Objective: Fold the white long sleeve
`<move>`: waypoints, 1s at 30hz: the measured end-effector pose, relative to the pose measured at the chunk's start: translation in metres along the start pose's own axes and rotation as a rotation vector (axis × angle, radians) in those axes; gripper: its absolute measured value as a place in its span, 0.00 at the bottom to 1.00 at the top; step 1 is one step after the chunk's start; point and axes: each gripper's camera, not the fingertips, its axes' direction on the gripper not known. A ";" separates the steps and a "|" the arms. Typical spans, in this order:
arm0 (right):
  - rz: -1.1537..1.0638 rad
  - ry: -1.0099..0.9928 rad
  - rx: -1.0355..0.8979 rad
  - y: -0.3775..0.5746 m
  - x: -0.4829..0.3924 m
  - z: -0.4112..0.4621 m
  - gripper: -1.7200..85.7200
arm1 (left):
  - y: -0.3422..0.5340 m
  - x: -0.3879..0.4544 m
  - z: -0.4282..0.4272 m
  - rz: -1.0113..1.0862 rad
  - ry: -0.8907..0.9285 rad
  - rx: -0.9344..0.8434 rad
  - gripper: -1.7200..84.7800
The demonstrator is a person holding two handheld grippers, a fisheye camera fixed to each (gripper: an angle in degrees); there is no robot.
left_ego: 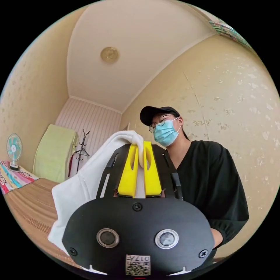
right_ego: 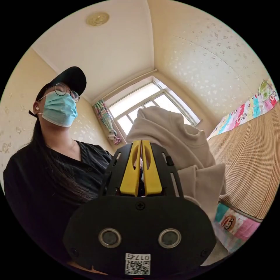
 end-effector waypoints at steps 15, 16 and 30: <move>0.164 0.138 -0.332 -0.006 0.103 0.157 0.17 | -0.040 0.035 0.093 0.023 0.259 0.002 0.04; 0.130 0.135 -0.341 -0.009 0.096 0.161 0.14 | -0.042 0.035 0.095 0.021 0.238 -0.013 0.04; -0.554 0.823 0.305 -0.143 -0.193 0.177 0.06 | -0.136 0.090 0.163 0.244 -0.758 -0.239 0.04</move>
